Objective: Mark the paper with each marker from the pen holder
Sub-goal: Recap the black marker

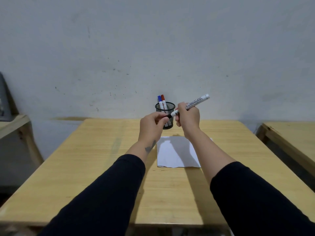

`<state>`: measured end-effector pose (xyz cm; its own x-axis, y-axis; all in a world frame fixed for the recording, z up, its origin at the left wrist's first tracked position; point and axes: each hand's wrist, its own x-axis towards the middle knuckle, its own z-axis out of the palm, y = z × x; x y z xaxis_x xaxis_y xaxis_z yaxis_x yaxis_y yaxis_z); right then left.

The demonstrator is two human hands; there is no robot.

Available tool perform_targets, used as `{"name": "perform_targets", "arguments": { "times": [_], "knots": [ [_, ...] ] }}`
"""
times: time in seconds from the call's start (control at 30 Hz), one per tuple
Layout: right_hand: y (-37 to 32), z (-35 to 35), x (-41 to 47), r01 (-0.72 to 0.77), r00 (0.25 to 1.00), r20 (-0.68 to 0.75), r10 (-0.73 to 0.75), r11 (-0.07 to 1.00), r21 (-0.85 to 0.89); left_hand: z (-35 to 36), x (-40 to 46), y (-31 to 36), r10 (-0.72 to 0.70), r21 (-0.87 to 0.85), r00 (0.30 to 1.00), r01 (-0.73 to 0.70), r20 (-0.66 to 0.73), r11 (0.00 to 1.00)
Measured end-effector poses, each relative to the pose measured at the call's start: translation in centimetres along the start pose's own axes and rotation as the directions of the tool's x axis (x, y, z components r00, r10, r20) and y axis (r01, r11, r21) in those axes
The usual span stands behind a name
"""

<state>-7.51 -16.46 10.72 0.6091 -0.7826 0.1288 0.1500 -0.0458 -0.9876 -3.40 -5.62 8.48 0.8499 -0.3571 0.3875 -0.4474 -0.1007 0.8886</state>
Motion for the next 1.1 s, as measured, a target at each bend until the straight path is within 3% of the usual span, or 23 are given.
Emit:
{"name": "perform_targets", "arguments": {
  "times": [0.23, 0.3, 0.37, 0.43, 0.5, 0.53, 0.6, 0.7, 0.8, 0.87, 1.0, 1.1],
  "knots": [
    [0.4, 0.4, -0.9, -0.158, 0.987, -0.004, 0.158, 0.985, 0.073, 0.4, -0.6, -0.1, 0.036, 0.068, 0.996, -0.031, -0.076, 0.997],
    [0.0, 0.3, -0.7, -0.190, 0.981, 0.032, 0.191, 0.982, -0.018, 0.3, -0.4, -0.1, 0.002, 0.068, 0.997, 0.004, -0.082, 0.998],
    [-0.8, 0.0, -0.5, -0.161, 0.979, 0.077, 0.188, 0.948, -0.275, -0.2, 0.0, 0.0, -0.036, 0.073, 0.993, 0.044, -0.111, 0.996],
    [-1.3, -0.3, -0.5, -0.006, 0.996, 0.065, 0.055, 0.803, -0.597, -0.8, 0.7, -0.2, -0.059, 0.102, 0.988, 0.075, -0.145, 0.992],
    [-1.0, -0.8, -0.7, 0.260, 0.954, 0.132, -0.271, 0.518, -0.815, -1.2, 1.3, -0.3, -0.071, 0.137, 0.985, 0.093, -0.158, 0.986],
    [-0.8, -1.0, -0.8, 0.394, 0.885, 0.228, -0.407, 0.391, -0.832, -1.3, 1.5, -0.3, -0.073, 0.149, 0.985, 0.096, -0.154, 0.984],
    [0.5, -1.1, -0.3, 0.560, 0.763, 0.407, -0.503, 0.198, -0.805, -1.1, 1.5, -0.3, -0.073, 0.151, 0.989, 0.092, -0.128, 0.984],
    [1.9, -1.2, 0.7, 0.576, 0.744, 0.460, -0.485, 0.115, -0.810, -0.5, 1.1, -0.4, -0.059, 0.139, 0.995, 0.071, -0.087, 0.988],
    [2.0, -1.2, 1.4, 0.548, 0.777, 0.412, -0.476, 0.189, -0.815, -0.4, 0.6, -1.1, -0.071, 0.138, 0.997, 0.072, -0.012, 0.988],
    [1.2, -1.0, 2.3, 0.517, 0.807, 0.344, -0.480, 0.293, -0.804, -0.7, 0.2, -2.9, -0.120, 0.305, 0.988, 0.085, 0.096, 0.949],
    [-1.3, 0.5, 5.0, 0.429, 0.883, 0.119, -0.454, 0.679, -0.596, -1.3, -1.6, -7.6, -0.286, 0.642, 0.923, 0.059, 0.256, 0.764],
    [-2.2, 2.0, 7.4, 0.335, 0.929, 0.000, -0.370, 0.841, -0.424, -1.3, -2.3, -9.4, -0.256, 0.747, 0.905, -0.095, 0.341, 0.658]
  ]
}}
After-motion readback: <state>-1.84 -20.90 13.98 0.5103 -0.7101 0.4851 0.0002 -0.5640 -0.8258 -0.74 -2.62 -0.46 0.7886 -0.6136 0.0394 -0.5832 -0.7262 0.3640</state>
